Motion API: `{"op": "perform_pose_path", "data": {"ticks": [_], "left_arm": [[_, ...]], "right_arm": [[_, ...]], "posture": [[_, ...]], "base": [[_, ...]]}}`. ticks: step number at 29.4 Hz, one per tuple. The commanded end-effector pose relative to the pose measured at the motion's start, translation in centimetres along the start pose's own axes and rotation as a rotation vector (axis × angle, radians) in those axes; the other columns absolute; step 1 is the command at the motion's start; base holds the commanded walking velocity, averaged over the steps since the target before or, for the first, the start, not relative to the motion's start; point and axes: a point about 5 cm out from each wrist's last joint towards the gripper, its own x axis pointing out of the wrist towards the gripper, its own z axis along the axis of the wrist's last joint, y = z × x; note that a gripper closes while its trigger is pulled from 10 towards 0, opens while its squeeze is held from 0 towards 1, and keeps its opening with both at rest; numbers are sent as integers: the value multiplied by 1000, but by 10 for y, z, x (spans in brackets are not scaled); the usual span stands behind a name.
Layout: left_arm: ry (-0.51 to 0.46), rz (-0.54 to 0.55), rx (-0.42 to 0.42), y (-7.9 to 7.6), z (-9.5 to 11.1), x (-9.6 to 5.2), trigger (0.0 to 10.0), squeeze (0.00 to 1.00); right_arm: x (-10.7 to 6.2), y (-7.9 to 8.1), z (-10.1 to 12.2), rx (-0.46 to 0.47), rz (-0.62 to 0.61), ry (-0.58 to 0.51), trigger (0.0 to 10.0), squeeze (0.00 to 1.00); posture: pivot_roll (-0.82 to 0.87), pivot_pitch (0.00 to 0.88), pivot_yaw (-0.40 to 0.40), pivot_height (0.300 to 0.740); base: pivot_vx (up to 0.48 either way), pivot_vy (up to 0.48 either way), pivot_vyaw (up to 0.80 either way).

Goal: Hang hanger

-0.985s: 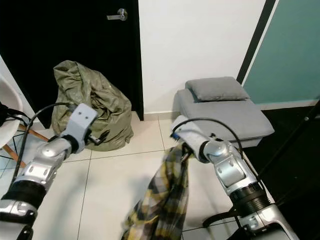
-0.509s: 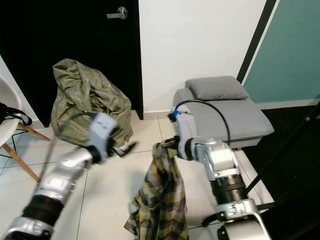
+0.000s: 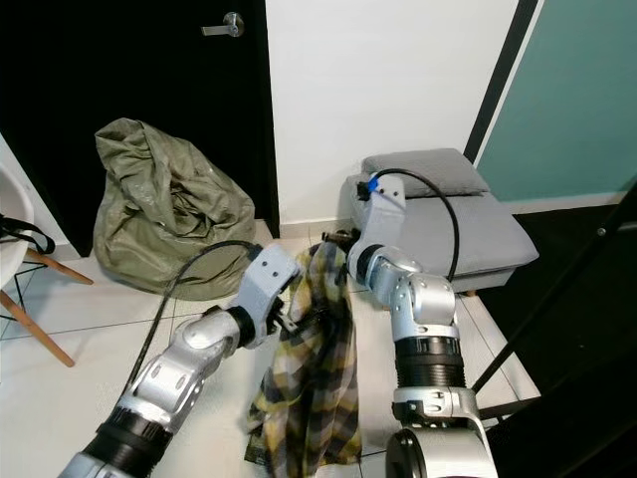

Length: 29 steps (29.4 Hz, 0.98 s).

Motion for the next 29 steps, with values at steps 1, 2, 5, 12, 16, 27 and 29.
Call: {"op": "perform_pose_path", "data": {"ticks": [1,2,5,12,16,27,29], "left_arm": [[27,111,12,4,-10,-3,10000,39],[34,147,12,6,-13,-4,10000,39],[38,191,-12,10,-18,-4,10000,0],[-19,39,-237,-8,-7,5,10000,0],[-8,-242,-238,-43,-2,2,10000,0],[143,53,-81,-25,-34,20,10000,0],[141,144,-61,-15,-37,21,10000,0]], "right_arm": [[0,14,6,36,48,-22,10000,0],[0,18,6,48,59,-16,10000,0],[-1,23,5,64,77,-7,10000,0],[1,31,4,152,19,-32,10000,0],[5,28,3,230,-48,-51,10000,0],[0,55,4,267,47,-15,10000,0],[-2,60,4,275,59,-13,10000,0]], "posture": [[-51,230,-56,740],[-52,230,-56,740],[-55,229,-56,740],[-67,232,-47,740],[-62,231,-48,740],[-72,224,-53,740],[-73,224,-54,740]], "base": [[0,0,0],[0,0,0],[0,0,0],[0,0,0],[0,0,0],[0,0,0],[0,0,0]]}}
